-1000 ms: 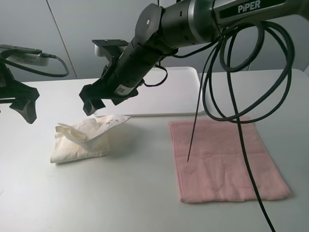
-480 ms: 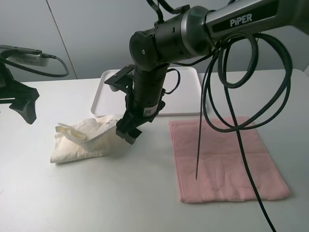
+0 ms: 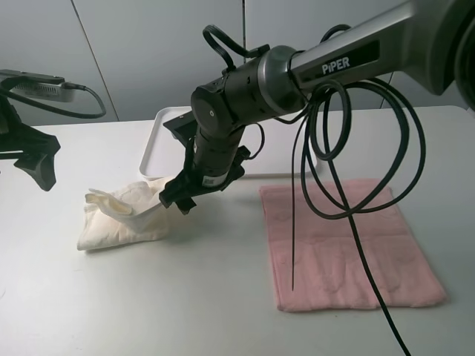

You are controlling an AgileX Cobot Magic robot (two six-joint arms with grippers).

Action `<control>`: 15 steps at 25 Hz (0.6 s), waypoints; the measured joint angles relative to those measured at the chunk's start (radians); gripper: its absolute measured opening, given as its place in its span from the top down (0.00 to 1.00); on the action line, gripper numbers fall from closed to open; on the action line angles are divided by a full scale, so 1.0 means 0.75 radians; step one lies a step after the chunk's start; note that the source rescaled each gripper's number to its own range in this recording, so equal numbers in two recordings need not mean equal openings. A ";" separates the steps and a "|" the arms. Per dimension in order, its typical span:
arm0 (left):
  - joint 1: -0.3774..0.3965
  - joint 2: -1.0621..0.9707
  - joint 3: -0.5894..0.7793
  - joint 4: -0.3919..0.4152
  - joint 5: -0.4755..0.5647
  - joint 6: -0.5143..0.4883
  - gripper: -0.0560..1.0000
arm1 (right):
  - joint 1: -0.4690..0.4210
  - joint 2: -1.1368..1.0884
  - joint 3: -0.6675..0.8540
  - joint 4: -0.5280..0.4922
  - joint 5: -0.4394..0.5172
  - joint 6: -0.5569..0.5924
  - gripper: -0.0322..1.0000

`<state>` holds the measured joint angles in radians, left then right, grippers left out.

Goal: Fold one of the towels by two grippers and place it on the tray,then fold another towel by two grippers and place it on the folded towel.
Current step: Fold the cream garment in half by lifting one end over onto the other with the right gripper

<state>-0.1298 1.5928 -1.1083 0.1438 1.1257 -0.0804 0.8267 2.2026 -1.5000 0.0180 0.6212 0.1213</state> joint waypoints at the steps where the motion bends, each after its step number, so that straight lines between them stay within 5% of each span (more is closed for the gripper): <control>1: 0.000 0.000 0.000 0.000 0.000 0.000 0.01 | 0.000 0.000 -0.006 0.007 -0.016 0.003 0.17; 10: 0.000 0.000 0.000 0.000 0.000 0.006 0.01 | 0.000 0.000 -0.022 0.457 -0.149 -0.139 0.17; 15: 0.000 0.000 0.000 0.000 0.000 0.006 0.01 | 0.045 0.005 -0.022 0.564 -0.223 -0.177 0.17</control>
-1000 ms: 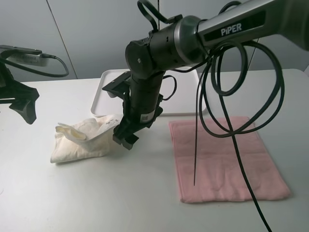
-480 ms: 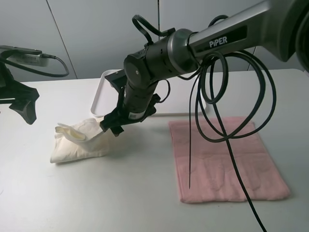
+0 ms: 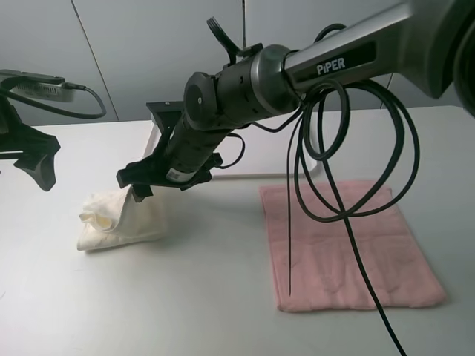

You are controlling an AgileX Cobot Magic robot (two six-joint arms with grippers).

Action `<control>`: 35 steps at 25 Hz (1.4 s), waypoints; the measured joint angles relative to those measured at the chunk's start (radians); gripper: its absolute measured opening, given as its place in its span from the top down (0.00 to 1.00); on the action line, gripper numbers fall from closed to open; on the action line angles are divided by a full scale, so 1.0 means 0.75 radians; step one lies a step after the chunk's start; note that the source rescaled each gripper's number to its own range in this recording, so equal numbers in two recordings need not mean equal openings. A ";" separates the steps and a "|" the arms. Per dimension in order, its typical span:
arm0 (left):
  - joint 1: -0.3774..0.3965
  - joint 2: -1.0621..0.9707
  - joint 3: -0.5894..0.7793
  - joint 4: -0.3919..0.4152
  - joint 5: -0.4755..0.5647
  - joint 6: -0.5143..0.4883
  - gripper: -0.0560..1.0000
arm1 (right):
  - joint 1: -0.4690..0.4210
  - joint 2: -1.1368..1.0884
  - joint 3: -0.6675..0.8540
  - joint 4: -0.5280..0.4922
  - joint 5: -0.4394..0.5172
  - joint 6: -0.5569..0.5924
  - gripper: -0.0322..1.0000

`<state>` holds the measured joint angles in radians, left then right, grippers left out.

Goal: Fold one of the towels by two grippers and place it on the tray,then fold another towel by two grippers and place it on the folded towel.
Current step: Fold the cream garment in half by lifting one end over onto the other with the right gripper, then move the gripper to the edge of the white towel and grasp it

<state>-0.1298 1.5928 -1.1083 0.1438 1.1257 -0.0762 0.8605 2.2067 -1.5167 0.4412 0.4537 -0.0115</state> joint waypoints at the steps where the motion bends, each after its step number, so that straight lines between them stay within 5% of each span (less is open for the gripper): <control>1: 0.000 0.000 0.000 0.000 0.000 0.000 0.01 | 0.012 0.006 -0.002 0.020 -0.018 0.000 0.17; 13: 0.000 0.000 0.000 0.000 0.000 0.000 0.01 | 0.034 0.226 -0.301 0.098 0.180 0.000 0.19; 30: 0.000 0.000 0.000 -0.014 0.000 0.021 0.01 | -0.097 0.234 -0.314 0.135 0.308 -0.056 0.20; 35: 0.000 0.000 0.000 -0.022 0.000 0.028 0.01 | -0.097 0.279 -0.315 0.266 0.313 -0.133 0.20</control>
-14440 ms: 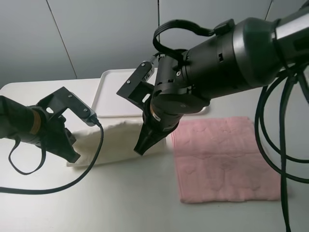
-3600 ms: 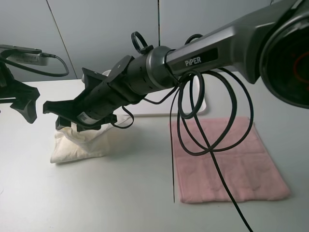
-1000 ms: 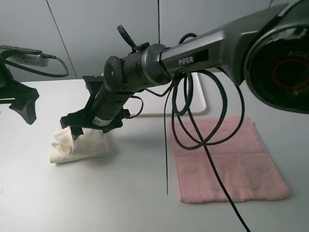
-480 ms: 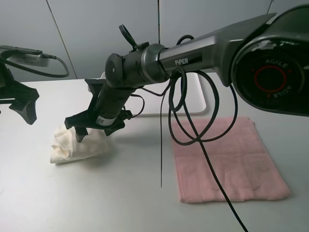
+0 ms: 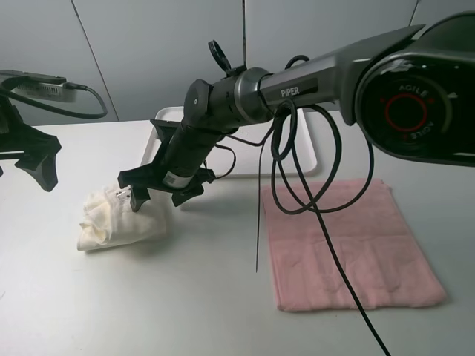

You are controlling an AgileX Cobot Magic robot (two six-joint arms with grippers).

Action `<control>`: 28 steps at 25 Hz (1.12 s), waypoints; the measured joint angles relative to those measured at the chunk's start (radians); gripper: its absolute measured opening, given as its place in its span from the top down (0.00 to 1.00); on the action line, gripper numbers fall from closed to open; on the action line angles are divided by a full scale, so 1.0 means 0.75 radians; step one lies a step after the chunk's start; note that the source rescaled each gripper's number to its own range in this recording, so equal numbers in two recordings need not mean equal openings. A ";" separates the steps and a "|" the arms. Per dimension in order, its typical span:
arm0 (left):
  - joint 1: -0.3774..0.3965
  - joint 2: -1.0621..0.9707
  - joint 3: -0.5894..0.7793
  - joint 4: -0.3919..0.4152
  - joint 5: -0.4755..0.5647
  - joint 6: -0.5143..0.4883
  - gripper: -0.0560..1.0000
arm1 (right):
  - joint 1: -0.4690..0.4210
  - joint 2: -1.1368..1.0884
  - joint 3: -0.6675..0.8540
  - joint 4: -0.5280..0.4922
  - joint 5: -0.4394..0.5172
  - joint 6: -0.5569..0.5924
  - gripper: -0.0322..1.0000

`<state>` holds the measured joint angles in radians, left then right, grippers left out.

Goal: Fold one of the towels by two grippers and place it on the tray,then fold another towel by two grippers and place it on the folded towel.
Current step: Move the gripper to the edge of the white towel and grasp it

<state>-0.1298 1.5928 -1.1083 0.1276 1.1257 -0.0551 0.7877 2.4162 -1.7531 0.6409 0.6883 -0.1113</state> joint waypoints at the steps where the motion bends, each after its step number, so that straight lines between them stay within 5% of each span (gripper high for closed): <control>1: 0.000 0.000 0.000 0.000 0.000 0.000 0.01 | 0.000 0.012 -0.002 0.017 0.000 -0.010 0.20; 15: 0.000 0.000 0.000 0.000 0.000 0.001 0.01 | 0.034 0.048 -0.021 0.078 -0.046 -0.048 0.34; 18: 0.000 0.000 0.000 0.000 0.000 0.003 0.01 | 0.055 0.055 -0.025 0.069 -0.063 -0.057 0.48; 22: 0.000 0.000 0.000 0.000 0.000 0.003 0.01 | 0.055 0.060 -0.028 0.040 -0.084 -0.060 0.88; 28: 0.000 0.000 0.000 0.000 0.000 0.013 0.01 | 0.063 0.060 -0.031 0.030 -0.100 -0.080 0.87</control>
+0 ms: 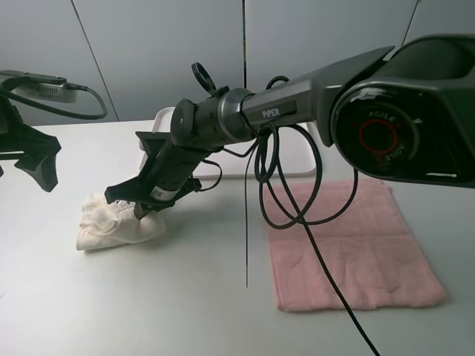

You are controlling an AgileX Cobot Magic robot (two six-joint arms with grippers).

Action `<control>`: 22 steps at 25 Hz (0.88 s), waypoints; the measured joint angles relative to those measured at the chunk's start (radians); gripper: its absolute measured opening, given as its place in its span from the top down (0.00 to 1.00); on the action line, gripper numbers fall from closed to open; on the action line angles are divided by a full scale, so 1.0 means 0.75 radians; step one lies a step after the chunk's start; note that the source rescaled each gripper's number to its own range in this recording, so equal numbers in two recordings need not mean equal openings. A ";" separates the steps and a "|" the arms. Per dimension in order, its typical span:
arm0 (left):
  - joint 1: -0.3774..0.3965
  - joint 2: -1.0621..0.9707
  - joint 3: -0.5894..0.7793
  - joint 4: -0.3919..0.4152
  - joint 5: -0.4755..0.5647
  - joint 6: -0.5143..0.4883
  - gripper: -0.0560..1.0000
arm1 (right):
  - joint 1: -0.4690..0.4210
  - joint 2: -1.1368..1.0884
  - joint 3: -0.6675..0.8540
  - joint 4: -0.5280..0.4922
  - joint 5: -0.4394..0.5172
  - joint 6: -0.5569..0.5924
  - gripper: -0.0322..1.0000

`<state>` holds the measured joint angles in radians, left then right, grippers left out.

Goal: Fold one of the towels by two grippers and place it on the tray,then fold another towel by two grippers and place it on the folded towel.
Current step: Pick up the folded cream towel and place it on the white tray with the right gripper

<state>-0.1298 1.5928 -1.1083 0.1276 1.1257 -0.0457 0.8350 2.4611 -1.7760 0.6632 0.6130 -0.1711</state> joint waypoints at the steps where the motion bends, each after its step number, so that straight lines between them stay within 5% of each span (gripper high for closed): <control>1: 0.000 0.000 0.000 0.000 0.000 0.000 0.01 | 0.000 0.000 0.000 0.000 0.000 -0.007 0.87; 11: 0.000 0.000 0.000 0.000 0.025 0.002 0.01 | -0.024 -0.154 -0.095 0.003 0.046 -0.091 0.87; 22: 0.000 0.000 0.000 -0.003 0.061 0.002 0.01 | -0.310 -0.166 -0.136 -0.163 0.077 -0.068 0.87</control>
<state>-0.1298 1.5928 -1.1083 0.1254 1.1715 -0.0439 0.6023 2.3363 -1.8779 0.5407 0.6711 -0.2223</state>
